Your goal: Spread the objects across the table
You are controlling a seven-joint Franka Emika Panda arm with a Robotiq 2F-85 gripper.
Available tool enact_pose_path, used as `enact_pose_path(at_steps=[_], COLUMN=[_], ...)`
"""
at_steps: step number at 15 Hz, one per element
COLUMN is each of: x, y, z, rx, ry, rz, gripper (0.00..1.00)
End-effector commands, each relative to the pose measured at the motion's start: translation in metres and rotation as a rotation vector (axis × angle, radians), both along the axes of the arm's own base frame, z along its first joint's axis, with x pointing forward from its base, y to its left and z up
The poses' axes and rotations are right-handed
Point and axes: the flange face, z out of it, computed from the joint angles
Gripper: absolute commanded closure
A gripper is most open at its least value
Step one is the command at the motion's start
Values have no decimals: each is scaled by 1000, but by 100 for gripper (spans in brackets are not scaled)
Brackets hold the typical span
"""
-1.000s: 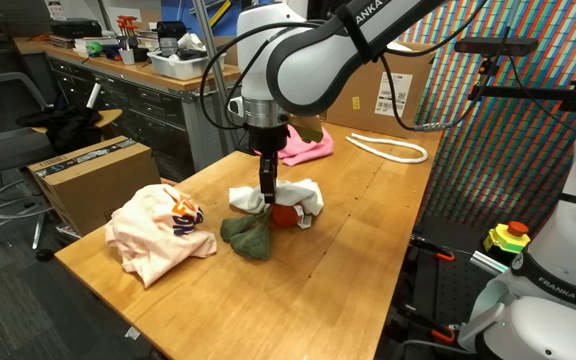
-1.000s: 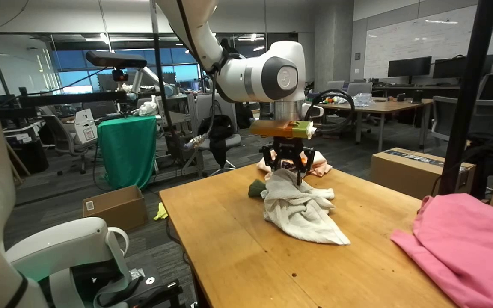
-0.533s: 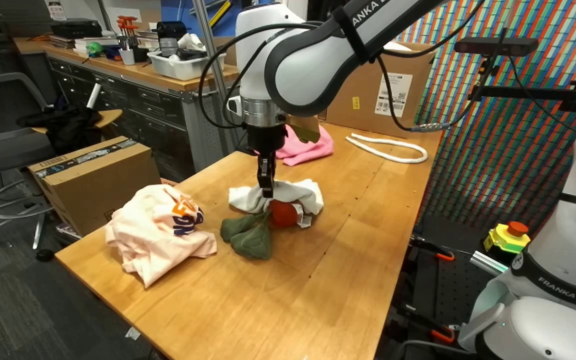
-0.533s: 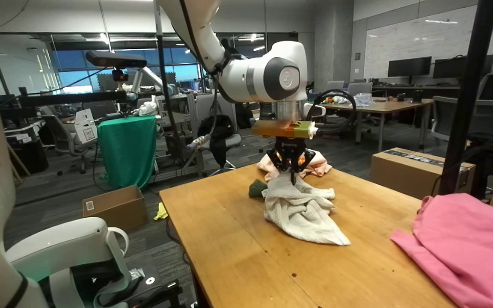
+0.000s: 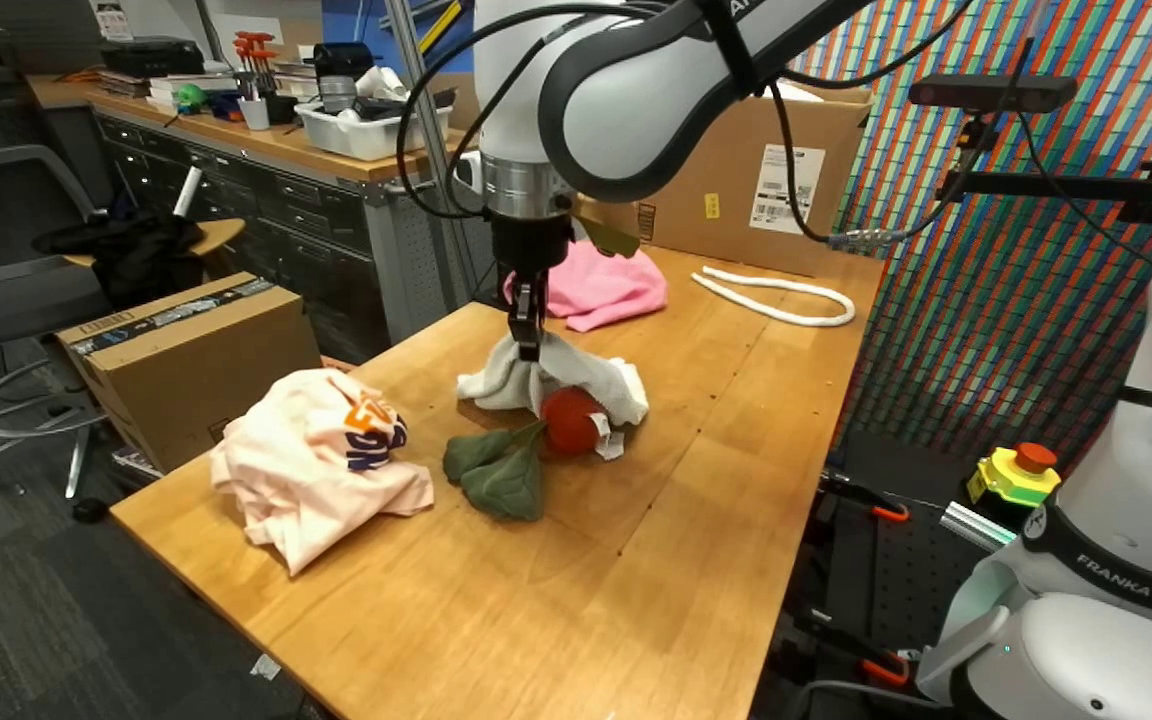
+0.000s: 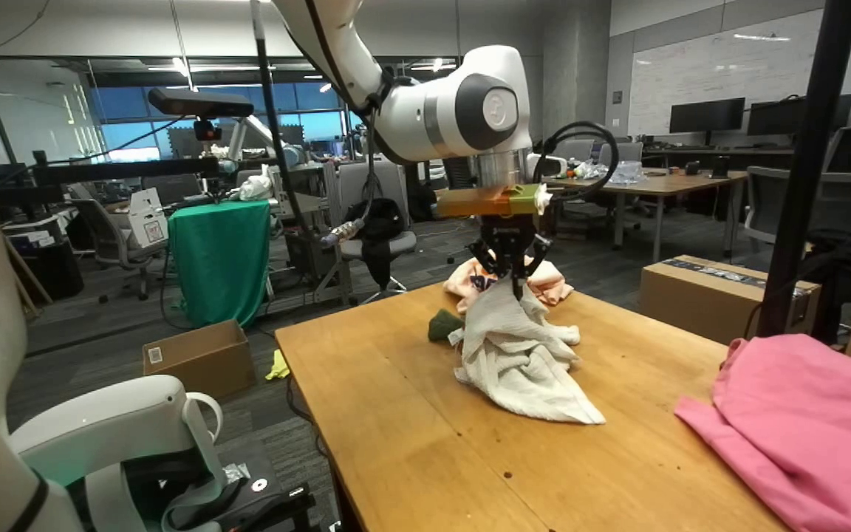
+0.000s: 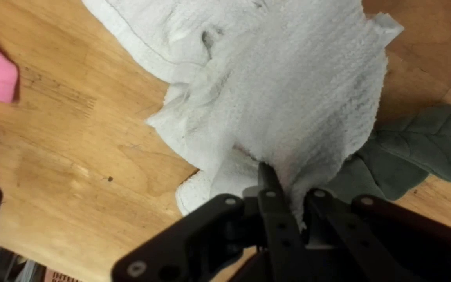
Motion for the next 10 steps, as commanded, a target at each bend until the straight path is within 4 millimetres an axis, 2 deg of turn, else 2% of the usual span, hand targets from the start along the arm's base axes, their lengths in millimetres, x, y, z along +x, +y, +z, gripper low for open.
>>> enact_pose_path(at_steps=[1, 3, 4, 6, 10], x=[-13, -20, -33, -46, -66], y=[-8, -12, -5, -5, -18], z=[46, 69, 79, 97, 125], rx=[-31, -43, -52, -68, -105], ry=[-95, -136, -159, -197, -241], rz=[-47, -78, -93, -125, -188], gripper=[92, 92, 92, 92, 92])
